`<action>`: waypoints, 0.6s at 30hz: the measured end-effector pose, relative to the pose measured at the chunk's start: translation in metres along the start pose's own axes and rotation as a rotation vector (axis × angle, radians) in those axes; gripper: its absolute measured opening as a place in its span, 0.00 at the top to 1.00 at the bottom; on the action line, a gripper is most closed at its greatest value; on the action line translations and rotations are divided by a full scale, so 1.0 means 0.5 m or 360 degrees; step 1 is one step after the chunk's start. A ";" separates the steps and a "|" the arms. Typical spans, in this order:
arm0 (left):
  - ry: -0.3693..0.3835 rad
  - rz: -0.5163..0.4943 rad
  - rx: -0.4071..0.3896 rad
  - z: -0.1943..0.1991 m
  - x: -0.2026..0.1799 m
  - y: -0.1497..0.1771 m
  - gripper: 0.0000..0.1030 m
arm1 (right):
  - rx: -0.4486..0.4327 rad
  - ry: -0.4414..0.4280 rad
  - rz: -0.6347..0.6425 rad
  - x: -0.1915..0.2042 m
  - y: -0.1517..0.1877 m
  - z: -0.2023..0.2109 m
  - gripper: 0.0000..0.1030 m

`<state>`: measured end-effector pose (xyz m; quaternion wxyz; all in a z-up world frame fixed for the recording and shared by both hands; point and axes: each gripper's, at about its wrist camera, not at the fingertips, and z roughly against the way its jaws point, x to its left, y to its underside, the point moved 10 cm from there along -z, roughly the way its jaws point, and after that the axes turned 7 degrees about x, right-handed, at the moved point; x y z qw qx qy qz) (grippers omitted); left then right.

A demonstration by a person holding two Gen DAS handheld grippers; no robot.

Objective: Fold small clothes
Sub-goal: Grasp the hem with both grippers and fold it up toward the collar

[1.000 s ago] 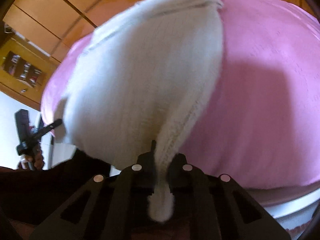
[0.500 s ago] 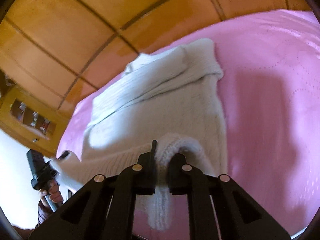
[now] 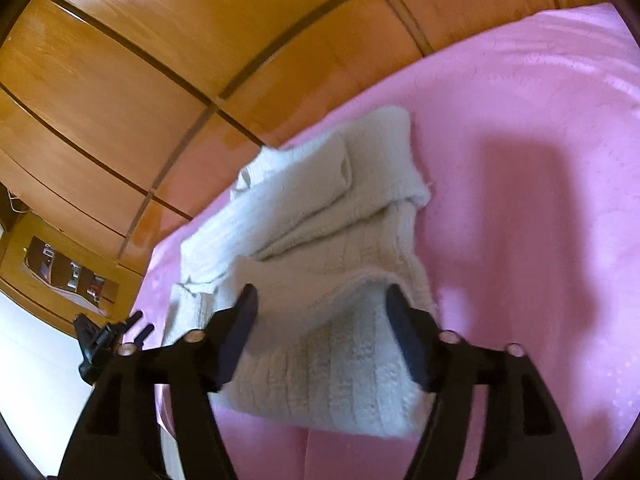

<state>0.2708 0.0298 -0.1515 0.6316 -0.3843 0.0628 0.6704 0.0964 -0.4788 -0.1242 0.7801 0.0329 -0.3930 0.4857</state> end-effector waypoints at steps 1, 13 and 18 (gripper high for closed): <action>-0.0023 -0.0011 0.0002 0.005 0.011 0.009 0.45 | -0.0006 0.0011 0.0016 -0.001 0.007 0.010 0.29; 0.0083 -0.0187 0.0246 -0.032 0.023 0.166 0.69 | 0.0122 0.0441 0.0310 -0.022 0.128 -0.054 0.66; 0.0034 -0.0265 0.0212 -0.011 0.006 0.173 0.88 | 0.0099 0.0445 0.0439 0.025 0.132 -0.041 0.82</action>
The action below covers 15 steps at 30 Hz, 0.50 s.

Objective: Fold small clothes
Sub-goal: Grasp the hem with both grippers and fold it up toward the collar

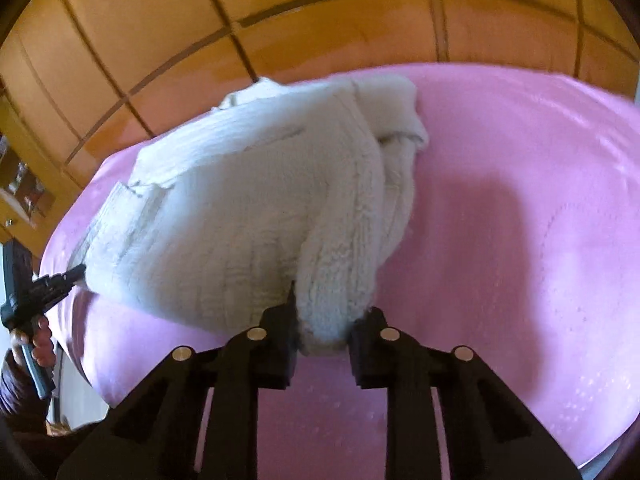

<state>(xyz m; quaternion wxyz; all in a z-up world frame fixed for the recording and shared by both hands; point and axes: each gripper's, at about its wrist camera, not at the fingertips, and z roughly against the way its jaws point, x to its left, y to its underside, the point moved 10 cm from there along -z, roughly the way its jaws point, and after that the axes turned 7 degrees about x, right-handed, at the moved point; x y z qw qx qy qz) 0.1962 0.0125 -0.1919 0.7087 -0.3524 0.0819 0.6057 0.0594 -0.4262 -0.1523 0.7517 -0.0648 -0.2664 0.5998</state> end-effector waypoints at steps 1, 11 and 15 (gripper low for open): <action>0.0003 -0.0004 -0.0009 0.008 -0.002 0.003 0.88 | -0.0016 -0.0021 -0.0004 0.003 0.002 0.012 0.83; 0.0078 -0.0007 -0.0003 0.077 -0.012 0.098 0.90 | 0.0030 -0.0144 0.0014 0.007 0.088 0.115 0.85; 0.0092 0.0065 0.0063 0.104 -0.006 0.184 0.90 | 0.0170 -0.0153 -0.0014 -0.016 0.165 0.121 0.85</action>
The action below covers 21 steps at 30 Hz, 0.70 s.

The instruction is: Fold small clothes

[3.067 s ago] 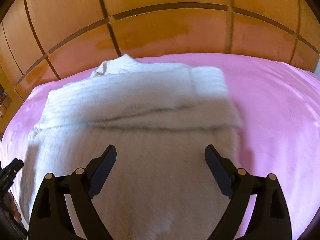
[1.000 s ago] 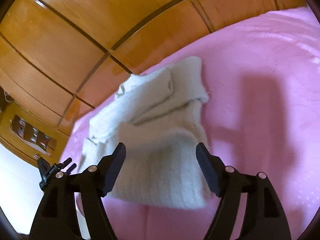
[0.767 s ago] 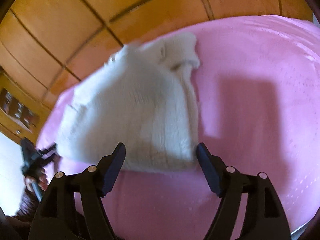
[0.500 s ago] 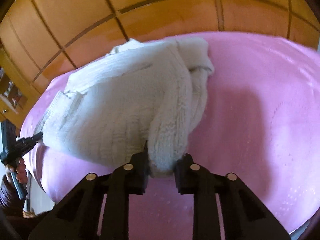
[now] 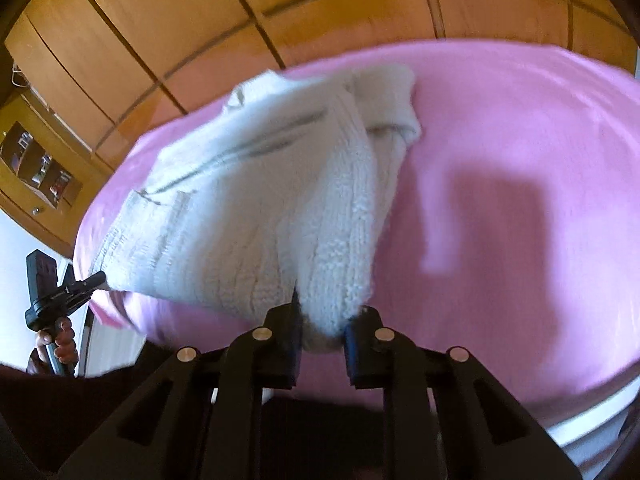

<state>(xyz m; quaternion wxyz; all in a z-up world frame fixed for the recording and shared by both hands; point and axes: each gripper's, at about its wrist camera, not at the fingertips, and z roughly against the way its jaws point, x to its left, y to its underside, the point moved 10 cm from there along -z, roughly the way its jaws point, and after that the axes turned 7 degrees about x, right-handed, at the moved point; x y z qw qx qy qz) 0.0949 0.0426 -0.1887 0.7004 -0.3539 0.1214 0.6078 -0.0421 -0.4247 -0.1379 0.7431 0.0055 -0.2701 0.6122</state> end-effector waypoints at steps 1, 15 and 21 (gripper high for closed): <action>-0.0007 0.0007 0.0021 0.002 0.001 0.017 0.90 | 0.0027 -0.0003 -0.0005 -0.006 0.014 0.000 0.85; -0.0263 -0.0276 -0.0118 -0.011 -0.037 -0.108 0.47 | -0.0213 0.0291 0.0162 -0.011 -0.143 -0.002 0.51; -0.0283 -0.0392 -0.0041 -0.075 -0.048 -0.141 0.54 | -0.0159 0.0420 0.0279 -0.012 -0.189 -0.070 0.60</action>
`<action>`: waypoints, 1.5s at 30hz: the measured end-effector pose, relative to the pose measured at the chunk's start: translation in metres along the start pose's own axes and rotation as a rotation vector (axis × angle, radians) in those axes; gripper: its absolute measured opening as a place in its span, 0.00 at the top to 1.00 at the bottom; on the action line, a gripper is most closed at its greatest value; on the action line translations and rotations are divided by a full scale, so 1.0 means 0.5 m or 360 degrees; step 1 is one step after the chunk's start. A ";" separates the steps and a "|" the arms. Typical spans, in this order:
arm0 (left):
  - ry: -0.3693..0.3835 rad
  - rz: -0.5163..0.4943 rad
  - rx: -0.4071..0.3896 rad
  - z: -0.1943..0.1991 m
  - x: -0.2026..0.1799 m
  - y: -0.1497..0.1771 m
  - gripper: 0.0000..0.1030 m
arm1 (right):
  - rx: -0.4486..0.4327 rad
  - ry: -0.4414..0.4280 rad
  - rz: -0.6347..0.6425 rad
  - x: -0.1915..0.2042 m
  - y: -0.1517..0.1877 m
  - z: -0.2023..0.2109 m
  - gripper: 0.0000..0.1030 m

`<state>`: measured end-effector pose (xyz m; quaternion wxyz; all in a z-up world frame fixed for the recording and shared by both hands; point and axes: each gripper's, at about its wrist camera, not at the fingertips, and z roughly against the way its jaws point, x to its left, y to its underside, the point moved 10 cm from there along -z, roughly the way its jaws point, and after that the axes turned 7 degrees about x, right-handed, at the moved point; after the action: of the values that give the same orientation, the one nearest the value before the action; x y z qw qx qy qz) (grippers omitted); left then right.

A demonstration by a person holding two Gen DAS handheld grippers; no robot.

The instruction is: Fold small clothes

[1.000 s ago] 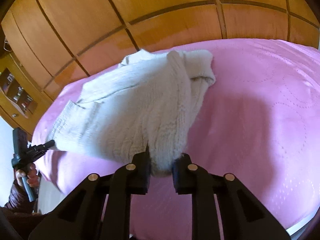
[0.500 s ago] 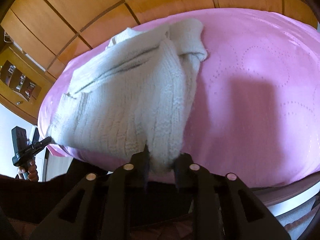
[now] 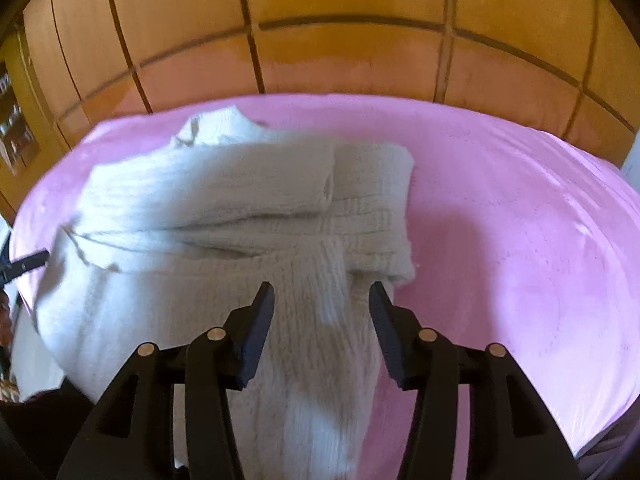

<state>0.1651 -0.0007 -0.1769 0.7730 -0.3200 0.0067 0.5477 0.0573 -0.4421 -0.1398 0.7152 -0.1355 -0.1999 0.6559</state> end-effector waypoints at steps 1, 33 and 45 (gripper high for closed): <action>-0.0001 -0.0023 0.0018 -0.008 -0.002 0.002 0.59 | 0.0036 -0.0013 0.0017 0.003 0.003 -0.013 0.75; -0.0097 0.0137 -0.0356 0.000 0.056 -0.370 0.98 | -0.0326 -0.0090 -0.0282 -0.059 -0.363 -0.025 0.94; -0.0322 0.0207 -0.0238 -0.080 0.095 -0.346 0.34 | -0.0181 0.0017 -0.0351 -0.099 -0.316 -0.128 0.60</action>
<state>0.3451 -0.0145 -0.1416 0.7067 -0.3187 -0.0914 0.6250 0.2238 -0.5031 -0.1294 0.7752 -0.1564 -0.2467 0.5601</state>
